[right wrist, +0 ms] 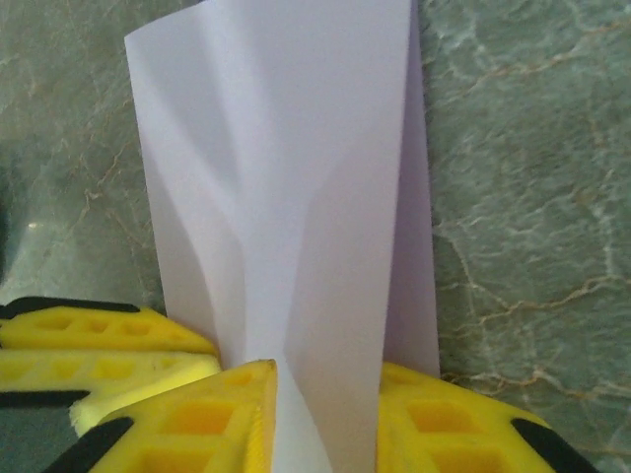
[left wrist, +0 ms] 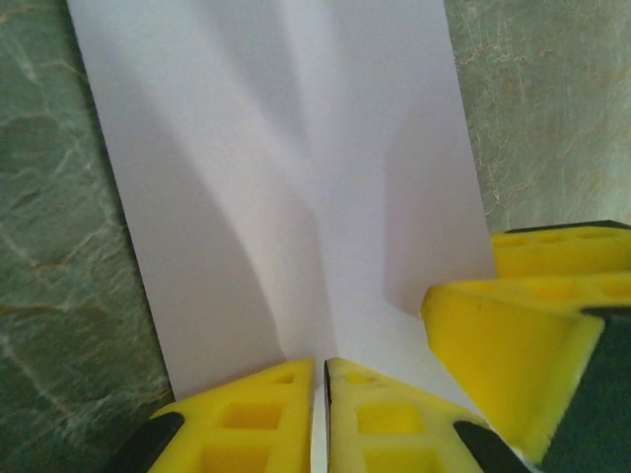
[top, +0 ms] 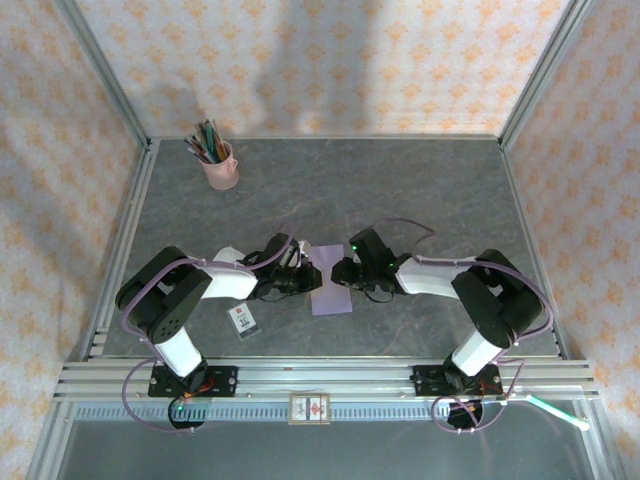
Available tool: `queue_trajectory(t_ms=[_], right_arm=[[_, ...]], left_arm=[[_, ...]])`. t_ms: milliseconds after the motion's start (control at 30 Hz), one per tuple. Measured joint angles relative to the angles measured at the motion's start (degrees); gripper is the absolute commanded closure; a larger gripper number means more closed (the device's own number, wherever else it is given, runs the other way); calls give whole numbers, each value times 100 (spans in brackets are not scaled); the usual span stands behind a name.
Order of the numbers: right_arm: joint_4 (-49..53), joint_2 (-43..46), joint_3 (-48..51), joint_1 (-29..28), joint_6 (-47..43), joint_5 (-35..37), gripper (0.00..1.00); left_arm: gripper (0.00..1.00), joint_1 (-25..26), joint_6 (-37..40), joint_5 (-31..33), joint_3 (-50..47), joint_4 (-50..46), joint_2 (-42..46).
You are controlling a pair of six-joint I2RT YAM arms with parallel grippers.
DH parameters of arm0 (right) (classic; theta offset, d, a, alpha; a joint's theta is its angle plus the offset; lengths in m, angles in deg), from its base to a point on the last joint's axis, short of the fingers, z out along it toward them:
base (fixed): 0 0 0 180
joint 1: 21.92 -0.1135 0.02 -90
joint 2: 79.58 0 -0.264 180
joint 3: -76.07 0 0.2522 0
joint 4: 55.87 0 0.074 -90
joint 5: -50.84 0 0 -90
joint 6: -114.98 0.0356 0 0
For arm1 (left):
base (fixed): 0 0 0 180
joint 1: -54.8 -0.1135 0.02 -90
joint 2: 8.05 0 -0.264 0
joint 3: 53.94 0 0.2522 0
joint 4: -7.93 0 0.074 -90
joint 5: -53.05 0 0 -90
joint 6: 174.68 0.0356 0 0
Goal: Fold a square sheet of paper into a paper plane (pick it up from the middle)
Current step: Fold the triangle at the bottom-center of the table.
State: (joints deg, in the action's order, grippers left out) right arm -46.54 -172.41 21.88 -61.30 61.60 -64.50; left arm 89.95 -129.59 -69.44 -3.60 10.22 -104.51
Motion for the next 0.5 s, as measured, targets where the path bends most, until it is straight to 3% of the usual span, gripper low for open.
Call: queue_trajectory(t_ms=[300, 500], right_arm=[[-109, -61, -26, 61, 297, -42, 88], [-50, -79, -85, 87, 603, -50, 95]], left_arm=[[82, 0, 44, 0, 48, -85, 0], [71, 7, 212, -2, 153, -348, 129]])
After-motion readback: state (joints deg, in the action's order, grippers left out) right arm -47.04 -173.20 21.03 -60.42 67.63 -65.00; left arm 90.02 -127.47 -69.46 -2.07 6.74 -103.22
